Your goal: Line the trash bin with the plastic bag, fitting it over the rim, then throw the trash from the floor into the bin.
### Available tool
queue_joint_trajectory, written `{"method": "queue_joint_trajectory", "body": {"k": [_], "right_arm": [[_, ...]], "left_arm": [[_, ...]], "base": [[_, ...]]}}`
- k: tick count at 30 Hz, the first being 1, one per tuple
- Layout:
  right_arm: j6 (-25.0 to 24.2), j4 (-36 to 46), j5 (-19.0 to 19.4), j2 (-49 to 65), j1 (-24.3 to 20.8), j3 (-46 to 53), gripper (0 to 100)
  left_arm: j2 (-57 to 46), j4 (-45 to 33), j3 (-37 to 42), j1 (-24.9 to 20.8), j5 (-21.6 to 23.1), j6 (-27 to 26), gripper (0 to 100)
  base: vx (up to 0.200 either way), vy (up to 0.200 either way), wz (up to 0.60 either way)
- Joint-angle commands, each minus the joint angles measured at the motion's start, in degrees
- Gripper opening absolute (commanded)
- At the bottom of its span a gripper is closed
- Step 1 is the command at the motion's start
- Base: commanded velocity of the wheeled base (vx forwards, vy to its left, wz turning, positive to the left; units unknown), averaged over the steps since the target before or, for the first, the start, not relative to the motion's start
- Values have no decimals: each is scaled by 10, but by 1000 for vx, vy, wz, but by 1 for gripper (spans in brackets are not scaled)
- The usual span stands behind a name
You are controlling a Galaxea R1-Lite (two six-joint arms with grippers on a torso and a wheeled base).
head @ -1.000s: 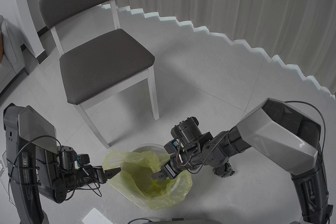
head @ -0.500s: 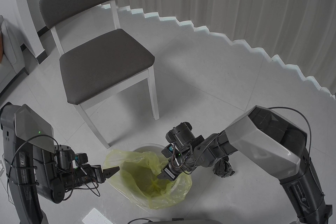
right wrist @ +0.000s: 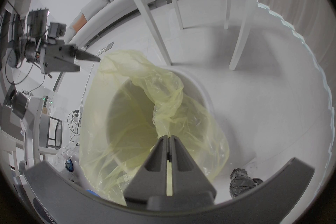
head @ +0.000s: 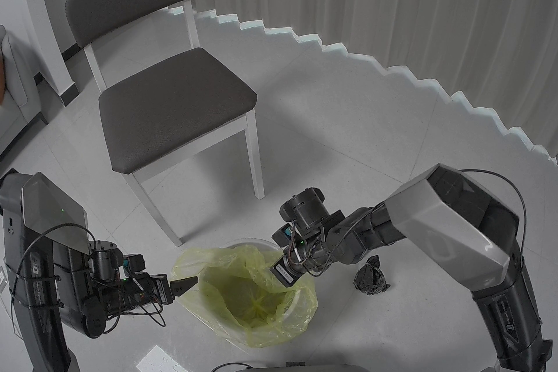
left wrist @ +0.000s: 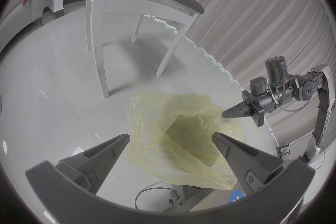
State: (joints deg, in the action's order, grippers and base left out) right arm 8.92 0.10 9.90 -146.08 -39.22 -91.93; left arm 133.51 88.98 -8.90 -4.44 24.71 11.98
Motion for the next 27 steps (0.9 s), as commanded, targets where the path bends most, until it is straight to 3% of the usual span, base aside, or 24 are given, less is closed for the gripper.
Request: {"method": "queue_joint_trajectory", "body": {"k": [1, 17, 27], "right_arm": [[-1, 0, -1, 38, 9, 0, 0], [0, 3, -1, 91, 37, -25, 0], [5, 37, -1, 90, 49, -68, 0]], "left_arm": [[-5, 10, 2, 1, 0, 1, 100], [-27, 10, -7, 10, -4, 3, 100], [-55, 10, -28, 26, -4, 36, 100]], "base": [[0, 0, 0], [0, 0, 0], [0, 0, 0]]}}
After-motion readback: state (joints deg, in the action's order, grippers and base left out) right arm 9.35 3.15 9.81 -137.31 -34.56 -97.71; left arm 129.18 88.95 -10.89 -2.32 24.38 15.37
